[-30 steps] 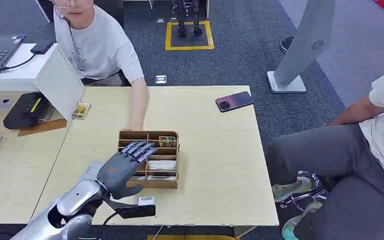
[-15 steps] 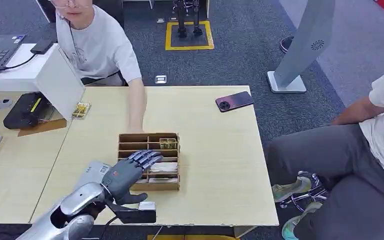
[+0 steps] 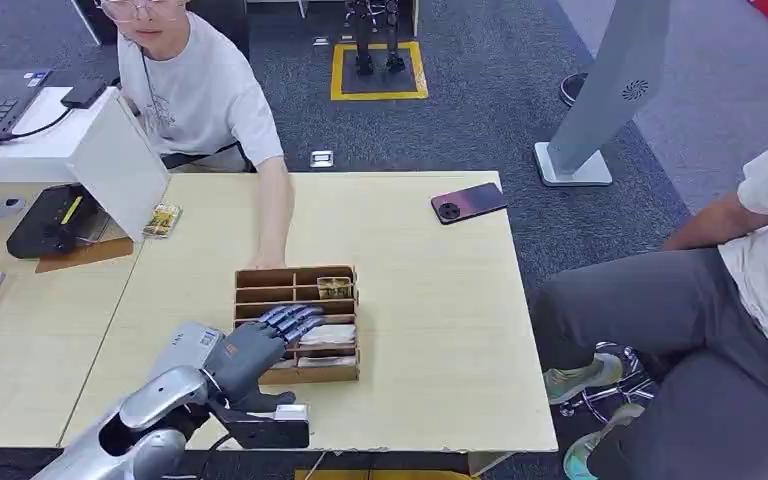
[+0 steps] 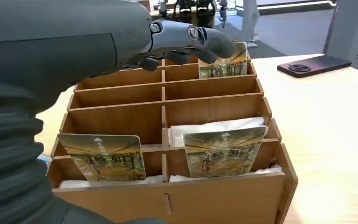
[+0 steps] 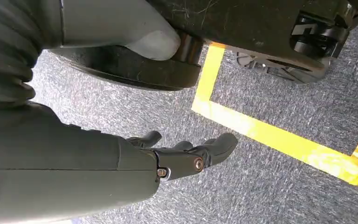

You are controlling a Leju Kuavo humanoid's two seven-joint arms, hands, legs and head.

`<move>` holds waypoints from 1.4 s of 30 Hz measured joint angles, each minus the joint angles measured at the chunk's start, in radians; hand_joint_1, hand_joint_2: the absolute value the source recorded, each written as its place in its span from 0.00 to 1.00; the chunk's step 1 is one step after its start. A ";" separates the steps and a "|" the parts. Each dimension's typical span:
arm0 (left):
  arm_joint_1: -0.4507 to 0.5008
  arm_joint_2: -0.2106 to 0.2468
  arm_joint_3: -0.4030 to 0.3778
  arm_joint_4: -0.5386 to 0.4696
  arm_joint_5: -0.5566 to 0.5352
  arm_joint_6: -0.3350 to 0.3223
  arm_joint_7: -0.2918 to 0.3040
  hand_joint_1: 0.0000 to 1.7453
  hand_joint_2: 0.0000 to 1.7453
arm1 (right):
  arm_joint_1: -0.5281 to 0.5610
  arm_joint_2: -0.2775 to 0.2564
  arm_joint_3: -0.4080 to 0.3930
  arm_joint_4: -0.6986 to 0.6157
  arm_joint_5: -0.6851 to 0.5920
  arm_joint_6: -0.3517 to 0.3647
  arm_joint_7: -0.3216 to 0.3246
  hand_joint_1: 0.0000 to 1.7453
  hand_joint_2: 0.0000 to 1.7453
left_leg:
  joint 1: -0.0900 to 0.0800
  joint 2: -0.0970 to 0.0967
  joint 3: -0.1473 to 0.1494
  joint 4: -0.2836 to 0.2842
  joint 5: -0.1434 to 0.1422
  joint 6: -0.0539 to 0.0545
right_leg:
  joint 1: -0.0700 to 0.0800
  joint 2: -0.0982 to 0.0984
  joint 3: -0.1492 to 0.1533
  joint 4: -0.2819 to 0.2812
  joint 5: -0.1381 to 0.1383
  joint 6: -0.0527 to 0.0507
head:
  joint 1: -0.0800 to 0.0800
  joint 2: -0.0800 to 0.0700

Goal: Pass the card to the sensor for recognition and then transmit it.

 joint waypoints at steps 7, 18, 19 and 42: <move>0.010 -0.010 0.000 0.000 -0.015 0.011 0.007 0.00 1.00 | 0.000 0.000 0.000 0.000 0.001 0.000 0.000 0.00 1.00 | 0.000 0.000 0.000 0.000 0.000 0.000 | 0.000 0.000 0.000 0.000 0.000 0.000 | 0.000 0.000; 0.015 -0.029 0.000 0.000 -0.023 0.025 0.017 0.00 1.00 | 0.000 0.000 0.000 0.000 0.002 0.000 0.000 0.00 1.00 | 0.000 0.000 0.000 0.000 0.000 0.000 | 0.000 0.000 0.000 0.000 0.000 0.000 | 0.000 0.000; 0.016 -0.034 0.000 0.000 -0.029 0.029 0.019 0.00 1.00 | 0.000 0.000 0.000 0.000 0.002 0.000 0.000 0.00 1.00 | 0.000 0.000 0.000 0.000 0.000 0.000 | 0.000 0.000 0.000 0.000 0.000 0.000 | 0.000 0.000; 0.035 -0.100 -0.002 0.006 -0.034 0.043 0.028 0.00 1.00 | 0.000 0.000 0.000 0.000 0.005 0.000 0.000 0.00 1.00 | 0.000 0.000 0.000 0.000 0.000 0.000 | 0.000 0.000 0.000 0.000 0.000 0.000 | 0.000 0.000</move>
